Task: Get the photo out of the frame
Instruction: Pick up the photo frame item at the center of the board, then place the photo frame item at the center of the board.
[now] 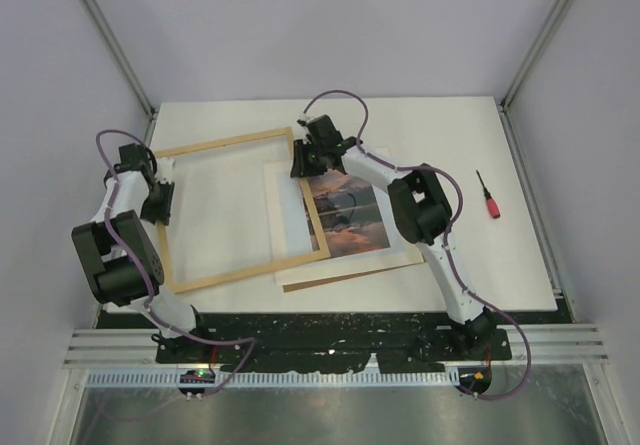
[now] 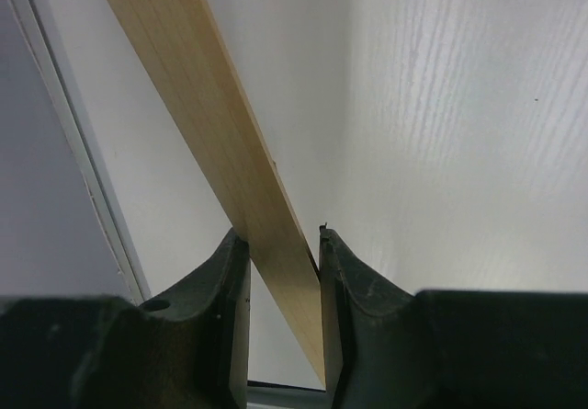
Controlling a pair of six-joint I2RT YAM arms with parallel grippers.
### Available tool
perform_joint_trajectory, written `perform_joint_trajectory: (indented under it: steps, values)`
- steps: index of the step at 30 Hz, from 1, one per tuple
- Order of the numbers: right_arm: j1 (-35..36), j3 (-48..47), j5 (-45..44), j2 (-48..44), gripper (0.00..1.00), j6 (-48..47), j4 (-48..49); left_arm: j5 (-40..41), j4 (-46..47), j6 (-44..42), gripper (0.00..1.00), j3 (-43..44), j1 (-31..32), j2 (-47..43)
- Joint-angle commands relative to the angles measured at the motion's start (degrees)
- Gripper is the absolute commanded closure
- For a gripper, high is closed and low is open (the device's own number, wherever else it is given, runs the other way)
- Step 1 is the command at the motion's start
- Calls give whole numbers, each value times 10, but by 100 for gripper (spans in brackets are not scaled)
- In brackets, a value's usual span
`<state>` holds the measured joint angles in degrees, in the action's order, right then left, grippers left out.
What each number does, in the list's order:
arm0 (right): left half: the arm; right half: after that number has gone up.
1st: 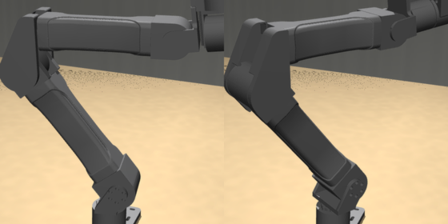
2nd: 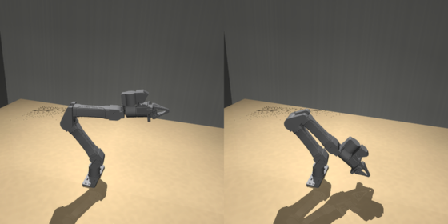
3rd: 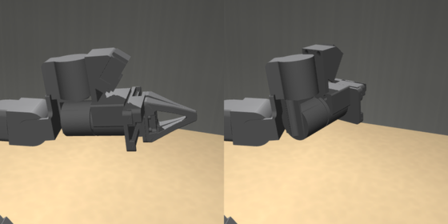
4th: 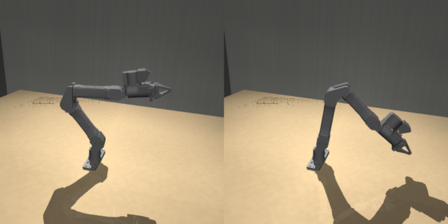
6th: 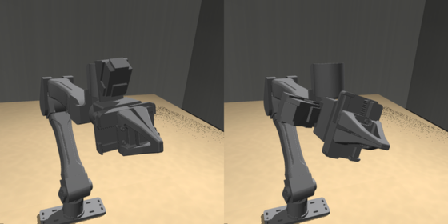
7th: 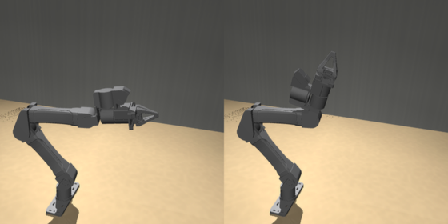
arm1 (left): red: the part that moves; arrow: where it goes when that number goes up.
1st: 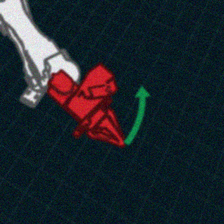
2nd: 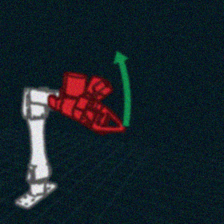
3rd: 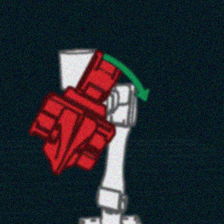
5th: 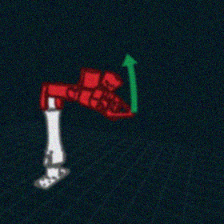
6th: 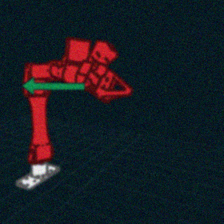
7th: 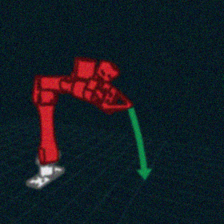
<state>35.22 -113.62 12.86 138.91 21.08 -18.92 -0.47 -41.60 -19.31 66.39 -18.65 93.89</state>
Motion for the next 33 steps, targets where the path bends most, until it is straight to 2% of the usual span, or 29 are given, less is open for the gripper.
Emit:
perform_joint_trajectory:
  steps: [1,6,10,19,27,33]
  values:
    - [84,-46,175,16,57,-31,38,-82,22,-38,97,36,24,27]
    - [86,-41,175,1,37,-64,4,-37,2,-33,97,98,23,77]
    - [78,12,147,-29,25,-103,-16,-2,-12,-30,97,132,23,110]
    - [39,113,70,-86,18,-137,-30,81,-10,-36,98,152,23,137]
    - [-28,141,78,-87,13,-137,-23,120,-14,-29,100,165,20,154]
    - [-38,102,133,-77,12,-126,-29,126,-30,-25,100,194,15,169]
